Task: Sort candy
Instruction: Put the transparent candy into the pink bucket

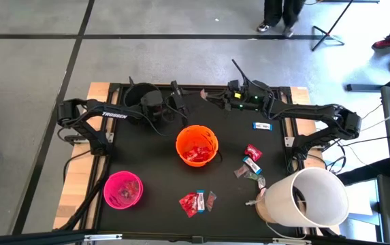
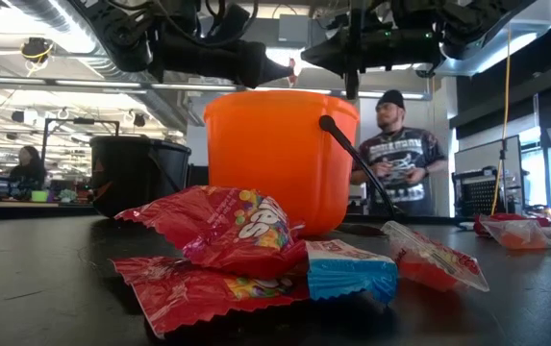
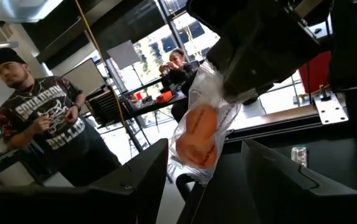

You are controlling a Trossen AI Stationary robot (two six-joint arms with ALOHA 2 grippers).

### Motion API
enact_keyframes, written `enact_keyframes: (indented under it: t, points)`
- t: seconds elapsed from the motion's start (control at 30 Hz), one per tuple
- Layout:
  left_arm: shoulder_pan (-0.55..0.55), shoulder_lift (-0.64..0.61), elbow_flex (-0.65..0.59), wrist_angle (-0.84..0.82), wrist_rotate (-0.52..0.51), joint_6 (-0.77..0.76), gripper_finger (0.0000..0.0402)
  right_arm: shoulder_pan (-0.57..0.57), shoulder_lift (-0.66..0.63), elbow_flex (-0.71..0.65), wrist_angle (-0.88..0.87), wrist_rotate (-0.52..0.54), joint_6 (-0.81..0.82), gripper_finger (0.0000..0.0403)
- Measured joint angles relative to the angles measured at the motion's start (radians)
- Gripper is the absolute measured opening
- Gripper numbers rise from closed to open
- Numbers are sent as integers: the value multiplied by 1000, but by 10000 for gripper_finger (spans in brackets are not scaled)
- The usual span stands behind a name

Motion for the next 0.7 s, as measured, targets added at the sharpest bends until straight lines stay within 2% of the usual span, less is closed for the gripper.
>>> enact_keyframes:
  t: [0.27,0.5,0.7]
  points:
    - [0,0,0,0,-10,24,195,2,0,0,8,-3,23,0]
    - [-1,0,0,-1,-6,23,195,65,17,0,35,21,38,0]
    - [-22,0,0,-32,27,37,195,71,20,0,28,35,37,0]
